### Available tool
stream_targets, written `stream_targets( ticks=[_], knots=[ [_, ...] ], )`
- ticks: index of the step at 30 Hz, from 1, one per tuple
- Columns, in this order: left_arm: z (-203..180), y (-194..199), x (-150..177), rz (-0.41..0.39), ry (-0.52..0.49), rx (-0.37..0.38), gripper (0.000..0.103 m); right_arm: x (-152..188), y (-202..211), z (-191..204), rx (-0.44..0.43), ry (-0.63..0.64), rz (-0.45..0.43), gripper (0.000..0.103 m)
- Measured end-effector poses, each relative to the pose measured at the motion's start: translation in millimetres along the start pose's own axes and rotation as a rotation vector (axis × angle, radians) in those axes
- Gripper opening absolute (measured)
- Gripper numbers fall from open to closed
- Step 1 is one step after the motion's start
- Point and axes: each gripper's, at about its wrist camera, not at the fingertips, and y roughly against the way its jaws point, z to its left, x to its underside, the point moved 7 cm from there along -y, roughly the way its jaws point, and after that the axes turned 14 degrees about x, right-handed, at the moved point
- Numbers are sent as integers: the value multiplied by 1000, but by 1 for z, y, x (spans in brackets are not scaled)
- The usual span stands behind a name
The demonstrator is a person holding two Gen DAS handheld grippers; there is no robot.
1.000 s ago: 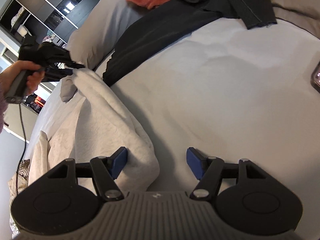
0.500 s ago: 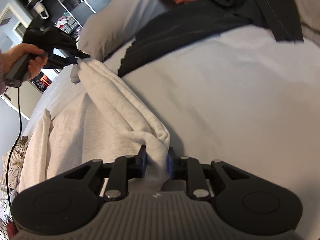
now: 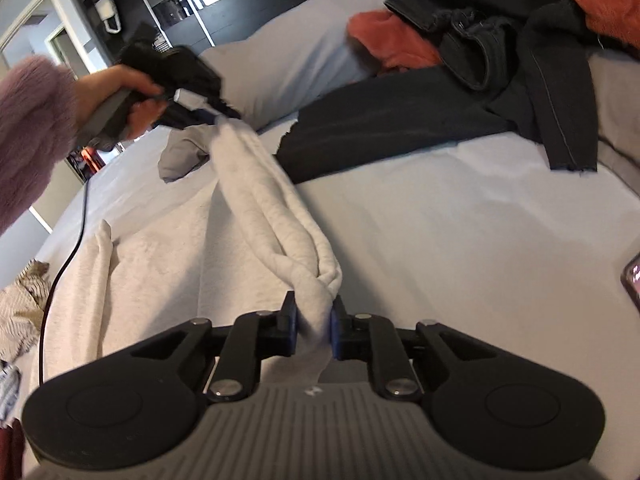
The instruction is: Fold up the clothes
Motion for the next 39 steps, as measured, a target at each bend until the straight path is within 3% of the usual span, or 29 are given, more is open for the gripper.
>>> stream_targets(
  ticks=[5,10,17,23,27,29,33,39],
  knots=[
    [22,5,-2,12,39,30,14,-2,29,40,-16,166,-106,17],
    [63,35,7,0,98,80,14,16,41,90,-79,372,-162,17],
    [135,57,34,16,175,109,14,58,38,144,-158,621,-123,17],
    [170,55,53,-37,188,134,19,94,19,167,-132,797,-101,18],
    [174,60,60,-93,186,88,30,109,9,174,-117,865,-89,20],
    [170,72,62,-135,173,62,50,115,7,173,-118,893,-80,31],
    [157,98,71,-216,149,33,50,120,13,171,-162,911,-76,50],
    [107,127,145,-175,67,73,48,106,50,151,-242,799,-77,52]
  ],
)
